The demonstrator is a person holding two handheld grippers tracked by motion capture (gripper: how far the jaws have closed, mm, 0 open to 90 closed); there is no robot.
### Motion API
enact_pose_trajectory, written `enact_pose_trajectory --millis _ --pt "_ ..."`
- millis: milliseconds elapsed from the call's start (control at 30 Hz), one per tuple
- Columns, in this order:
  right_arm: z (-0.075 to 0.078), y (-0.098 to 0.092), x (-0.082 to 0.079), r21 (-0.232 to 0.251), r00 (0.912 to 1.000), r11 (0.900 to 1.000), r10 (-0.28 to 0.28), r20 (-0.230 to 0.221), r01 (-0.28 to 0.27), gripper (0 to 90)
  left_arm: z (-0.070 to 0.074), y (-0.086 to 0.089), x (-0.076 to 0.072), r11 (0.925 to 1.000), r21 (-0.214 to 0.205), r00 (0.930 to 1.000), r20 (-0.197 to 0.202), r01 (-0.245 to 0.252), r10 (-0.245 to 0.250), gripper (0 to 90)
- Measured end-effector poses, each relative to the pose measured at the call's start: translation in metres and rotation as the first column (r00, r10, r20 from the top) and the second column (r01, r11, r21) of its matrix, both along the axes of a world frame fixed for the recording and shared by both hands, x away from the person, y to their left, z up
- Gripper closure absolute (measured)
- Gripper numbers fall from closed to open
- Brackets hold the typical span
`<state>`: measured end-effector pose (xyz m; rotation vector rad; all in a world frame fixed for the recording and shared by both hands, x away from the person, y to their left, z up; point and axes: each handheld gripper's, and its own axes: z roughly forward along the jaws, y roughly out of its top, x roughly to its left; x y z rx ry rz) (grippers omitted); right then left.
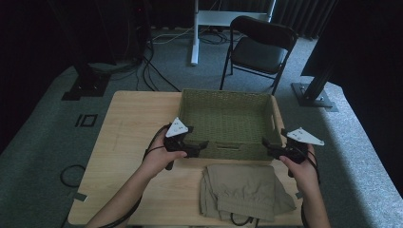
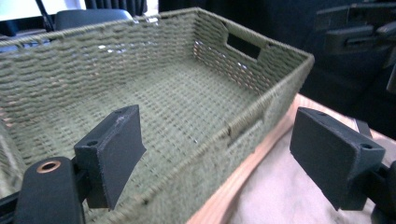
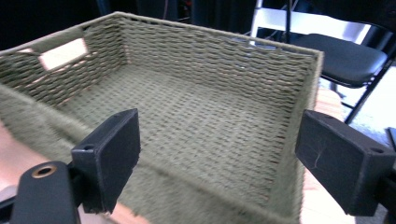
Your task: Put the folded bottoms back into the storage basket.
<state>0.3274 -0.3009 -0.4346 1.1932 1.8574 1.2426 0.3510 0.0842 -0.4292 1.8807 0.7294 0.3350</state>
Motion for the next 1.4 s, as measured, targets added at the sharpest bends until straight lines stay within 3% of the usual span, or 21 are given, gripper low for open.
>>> enact_pose_trajectory --millis 300,367,467,633,767,867,933,1100,1400 --pt "-0.004 0.006 -0.025 0.003 0.9984 0.9985 0.054 0.016 -0.054 13.6 -0.011 -0.005 -0.016 0.9996 0.007 0.9996 0.013 0.027 -0.027 18.2" --pt "-0.006 0.007 -0.030 -0.002 0.9976 0.9977 0.068 0.013 -0.068 13.6 -0.014 -0.006 -0.019 0.9992 0.010 0.9992 -0.007 0.040 -0.039 18.2" --pt "-0.009 0.008 -0.035 -0.021 0.9974 0.9972 0.072 0.012 -0.071 13.4 -0.018 -0.008 -0.025 0.9977 0.040 0.9985 -0.006 0.054 -0.054 18.2" --pt "-0.014 0.007 -0.045 -0.008 0.9977 0.9977 0.067 0.006 -0.067 13.4 -0.029 -0.012 -0.034 0.9960 0.043 0.9961 -0.044 0.078 -0.077 18.2" --pt "-0.022 0.007 -0.052 -0.014 0.9974 0.9974 0.071 -0.014 -0.071 13.4 -0.037 -0.016 -0.038 0.9969 0.021 0.9949 -0.068 0.076 -0.075 18.2" --pt "-0.029 0.007 -0.055 -0.017 0.9968 0.9973 0.071 -0.035 -0.072 13.4 -0.043 -0.018 -0.040 0.9973 0.034 0.9958 -0.066 0.065 -0.063 18.2" --pt "-0.037 0.008 -0.058 -0.025 0.9958 0.9966 0.078 -0.049 -0.079 13.5 -0.047 -0.020 -0.041 0.9974 0.030 0.9943 -0.086 0.066 -0.063 18.2" --pt "-0.050 0.008 -0.062 -0.020 0.9931 0.9962 0.083 -0.083 -0.085 13.4 -0.058 -0.024 -0.044 0.9970 0.051 0.9926 -0.109 0.058 -0.052 18.2" --pt "-0.078 0.000 -0.066 -0.028 0.9848 0.9980 0.051 -0.166 -0.057 13.4 -0.083 -0.032 -0.048 0.9923 0.101 0.9826 -0.178 0.072 -0.054 18.1"
